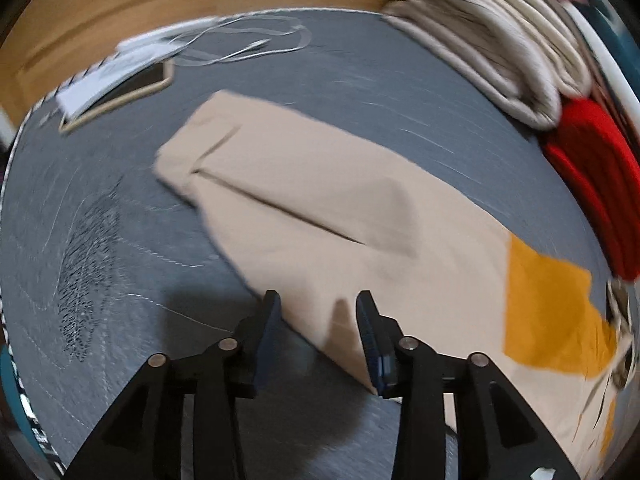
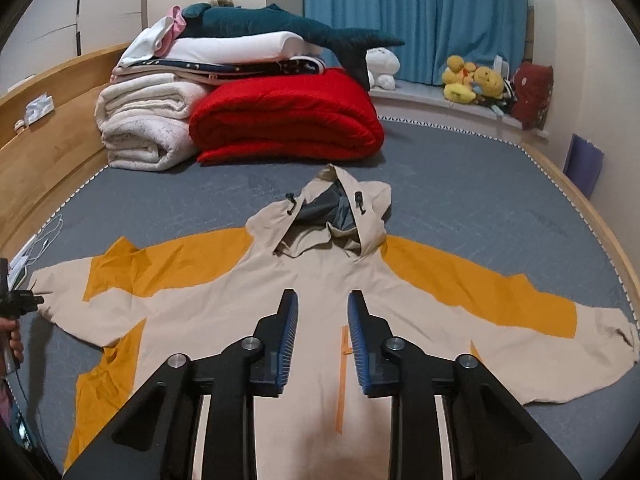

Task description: Fold large clothes

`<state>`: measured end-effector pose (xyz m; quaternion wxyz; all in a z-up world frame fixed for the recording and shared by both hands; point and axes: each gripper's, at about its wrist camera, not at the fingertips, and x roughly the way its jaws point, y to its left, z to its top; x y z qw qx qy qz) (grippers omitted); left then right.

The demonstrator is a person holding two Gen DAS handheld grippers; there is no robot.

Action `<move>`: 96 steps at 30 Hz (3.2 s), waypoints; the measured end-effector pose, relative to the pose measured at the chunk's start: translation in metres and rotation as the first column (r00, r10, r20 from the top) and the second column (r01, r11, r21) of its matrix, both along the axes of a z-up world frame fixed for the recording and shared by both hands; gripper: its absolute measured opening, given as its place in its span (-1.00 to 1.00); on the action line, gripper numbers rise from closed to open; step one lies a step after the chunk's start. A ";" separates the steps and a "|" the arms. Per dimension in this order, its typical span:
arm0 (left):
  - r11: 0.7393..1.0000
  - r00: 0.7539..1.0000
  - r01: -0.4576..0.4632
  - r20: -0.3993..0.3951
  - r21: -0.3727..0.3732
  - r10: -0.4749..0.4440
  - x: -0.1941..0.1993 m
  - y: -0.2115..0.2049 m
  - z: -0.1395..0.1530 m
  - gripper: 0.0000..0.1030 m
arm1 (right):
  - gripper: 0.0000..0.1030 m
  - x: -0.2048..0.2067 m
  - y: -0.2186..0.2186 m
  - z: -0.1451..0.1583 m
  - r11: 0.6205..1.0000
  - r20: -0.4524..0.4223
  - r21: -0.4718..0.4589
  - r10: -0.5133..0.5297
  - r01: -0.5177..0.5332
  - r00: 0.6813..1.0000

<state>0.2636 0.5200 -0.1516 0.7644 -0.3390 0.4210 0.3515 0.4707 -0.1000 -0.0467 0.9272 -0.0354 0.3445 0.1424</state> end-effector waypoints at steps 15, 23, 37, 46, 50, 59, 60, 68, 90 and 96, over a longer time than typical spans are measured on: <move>0.978 0.974 -0.177 0.126 -0.107 0.190 -0.022 0.051 -0.023 -0.73 | -0.12 0.021 -0.001 -0.042 0.999 -0.162 0.023 -0.036 0.040 0.986; 0.990 0.977 -0.111 0.194 0.086 0.093 0.008 0.005 0.049 -0.99 | -0.67 0.018 -0.001 -0.037 0.999 -0.155 0.005 -0.037 0.038 0.987; 0.766 0.676 0.595 0.364 0.241 -0.640 0.095 -0.333 0.151 -1.00 | -0.38 -0.019 -0.033 -0.023 0.993 -0.209 0.076 -0.071 0.088 0.975; 0.613 0.604 0.789 0.240 -0.045 -0.760 0.122 -0.426 0.083 -0.84 | -0.25 -0.056 -0.047 -0.025 0.993 -0.164 0.057 -0.096 0.107 0.982; 0.659 0.654 0.748 0.260 -0.078 -0.711 0.114 -0.401 0.110 -0.61 | -0.35 -0.060 -0.051 -0.023 0.989 -0.165 0.090 -0.105 0.121 0.981; 0.713 0.700 0.695 0.321 -0.095 -0.639 0.093 -0.385 0.125 -0.39 | -0.64 -0.053 -0.032 -0.010 0.988 -0.138 0.143 -0.038 0.058 0.990; 0.701 0.695 0.704 0.312 -0.115 -0.647 0.099 -0.387 0.109 -0.39 | -0.63 -0.051 -0.030 -0.013 0.987 -0.151 0.150 -0.034 0.057 0.988; 0.770 0.867 0.472 0.070 -0.429 -0.493 0.118 -0.361 0.008 -0.39 | -0.63 -0.043 0.000 -0.046 0.988 -0.230 0.149 0.060 -0.025 0.971; 0.697 0.797 0.578 0.112 -0.423 -0.593 0.146 -0.360 0.020 -0.54 | -0.39 -0.025 0.077 -0.079 0.947 -0.270 0.157 0.315 -0.281 0.910; 0.685 0.851 0.483 0.109 -0.545 -0.514 0.140 -0.340 -0.021 -0.39 | -0.39 -0.024 0.079 -0.083 0.943 -0.285 0.157 0.327 -0.293 0.901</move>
